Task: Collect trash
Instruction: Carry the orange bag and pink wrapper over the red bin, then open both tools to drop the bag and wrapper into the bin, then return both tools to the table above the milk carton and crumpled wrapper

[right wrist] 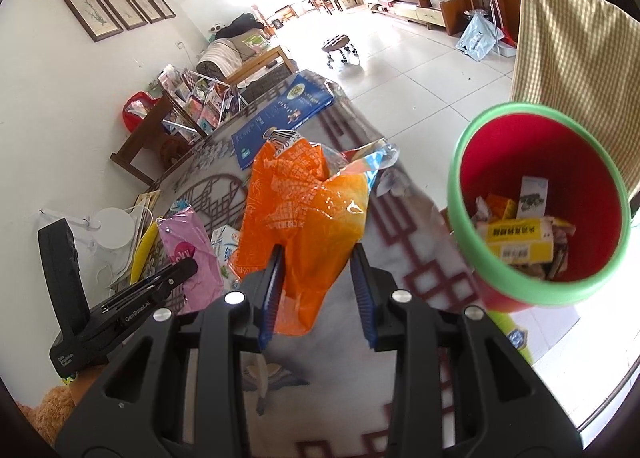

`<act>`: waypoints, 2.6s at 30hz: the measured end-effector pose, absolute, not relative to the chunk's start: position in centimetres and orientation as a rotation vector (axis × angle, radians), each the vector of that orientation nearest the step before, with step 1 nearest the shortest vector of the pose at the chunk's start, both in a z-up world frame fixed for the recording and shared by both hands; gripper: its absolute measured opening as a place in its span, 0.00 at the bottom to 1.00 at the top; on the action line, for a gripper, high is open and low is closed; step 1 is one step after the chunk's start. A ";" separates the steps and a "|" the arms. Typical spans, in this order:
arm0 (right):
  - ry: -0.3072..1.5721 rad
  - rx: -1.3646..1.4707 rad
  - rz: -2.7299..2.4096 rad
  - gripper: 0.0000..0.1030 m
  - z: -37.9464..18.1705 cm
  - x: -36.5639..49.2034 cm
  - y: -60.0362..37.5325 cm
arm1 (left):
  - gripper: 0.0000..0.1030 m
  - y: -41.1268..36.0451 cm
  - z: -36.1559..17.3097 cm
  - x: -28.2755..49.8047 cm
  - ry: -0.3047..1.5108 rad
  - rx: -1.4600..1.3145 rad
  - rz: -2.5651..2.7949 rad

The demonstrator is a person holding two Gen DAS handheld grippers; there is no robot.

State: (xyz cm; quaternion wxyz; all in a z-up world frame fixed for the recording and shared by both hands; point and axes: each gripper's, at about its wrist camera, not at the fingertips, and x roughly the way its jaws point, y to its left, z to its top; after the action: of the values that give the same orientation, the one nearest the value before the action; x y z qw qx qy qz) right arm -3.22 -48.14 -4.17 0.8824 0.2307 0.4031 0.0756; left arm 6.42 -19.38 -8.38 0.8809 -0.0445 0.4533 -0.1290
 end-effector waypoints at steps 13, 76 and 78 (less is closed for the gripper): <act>0.830 0.549 -0.006 0.33 -6.0 -3.6 -59.2 | 0.08 -29.2 -6.5 6.9 0.919 -0.050 -0.403; 0.955 0.401 0.054 0.66 -7.2 0.7 -47.7 | 0.68 -18.1 -9.7 9.6 0.980 -0.149 -0.307; 0.982 0.388 0.113 0.66 -7.7 1.8 -44.1 | 0.68 -14.5 -10.1 9.6 0.986 -0.168 -0.243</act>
State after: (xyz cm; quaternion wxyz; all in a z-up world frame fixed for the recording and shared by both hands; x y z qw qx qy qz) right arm 1.82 -44.06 -7.74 0.8623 0.1849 0.4684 0.0537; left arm 9.56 -14.53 -10.09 0.8705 -0.0804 0.4714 -0.1160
